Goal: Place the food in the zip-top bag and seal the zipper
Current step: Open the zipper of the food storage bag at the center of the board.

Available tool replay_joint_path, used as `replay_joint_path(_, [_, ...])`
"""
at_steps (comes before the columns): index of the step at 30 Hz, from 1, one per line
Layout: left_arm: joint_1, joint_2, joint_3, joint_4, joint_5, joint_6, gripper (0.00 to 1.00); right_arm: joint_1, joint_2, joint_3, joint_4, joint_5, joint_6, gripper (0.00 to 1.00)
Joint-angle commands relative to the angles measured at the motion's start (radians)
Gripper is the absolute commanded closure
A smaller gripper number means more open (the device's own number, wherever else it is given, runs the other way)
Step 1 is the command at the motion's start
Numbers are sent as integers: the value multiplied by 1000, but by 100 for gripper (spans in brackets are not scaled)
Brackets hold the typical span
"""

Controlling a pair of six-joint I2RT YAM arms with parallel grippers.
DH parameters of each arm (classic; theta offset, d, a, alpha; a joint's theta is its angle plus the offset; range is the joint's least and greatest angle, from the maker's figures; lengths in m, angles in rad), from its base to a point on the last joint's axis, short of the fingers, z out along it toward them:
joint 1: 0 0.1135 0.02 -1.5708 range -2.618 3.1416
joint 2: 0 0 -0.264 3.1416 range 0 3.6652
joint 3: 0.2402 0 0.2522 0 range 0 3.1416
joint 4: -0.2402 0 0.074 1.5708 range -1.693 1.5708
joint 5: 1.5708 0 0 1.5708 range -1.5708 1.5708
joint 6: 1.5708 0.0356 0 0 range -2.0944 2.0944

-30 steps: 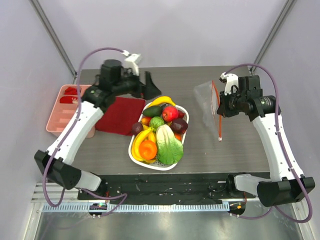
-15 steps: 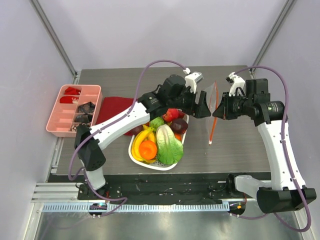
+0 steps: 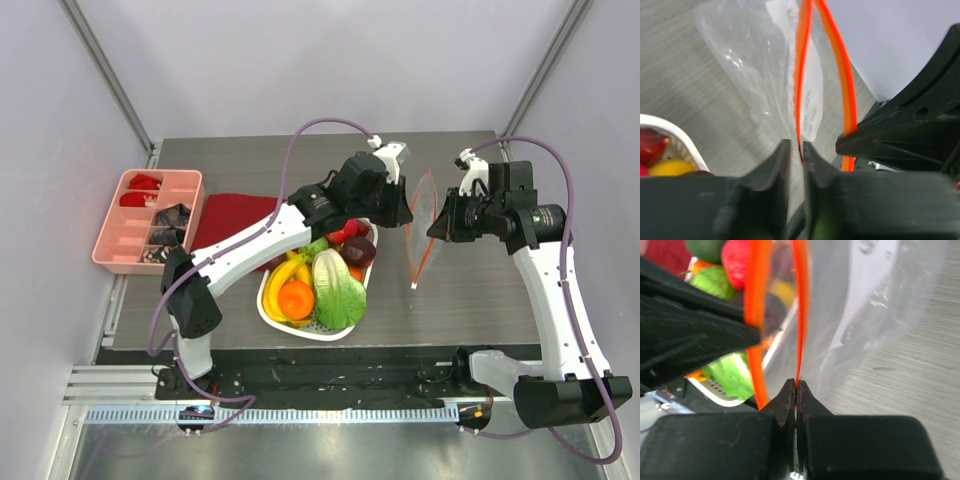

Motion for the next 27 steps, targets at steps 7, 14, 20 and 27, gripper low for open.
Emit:
replay_joint_path(7, [101, 14, -113, 177, 194, -256, 100, -2, -30, -47, 59, 157, -29, 82])
replay_joint_path(14, [127, 25, -176, 328, 298, -423, 100, -2, -58, -171, 213, 156, 19, 73])
replay_joint_path(20, [144, 33, -231, 414, 335, -566, 100, -2, -87, -234, 286, 150, 52, 75])
replay_joint_path(27, [181, 11, -268, 420, 340, -538, 100, -4, -127, -205, 268, 173, 36, 99])
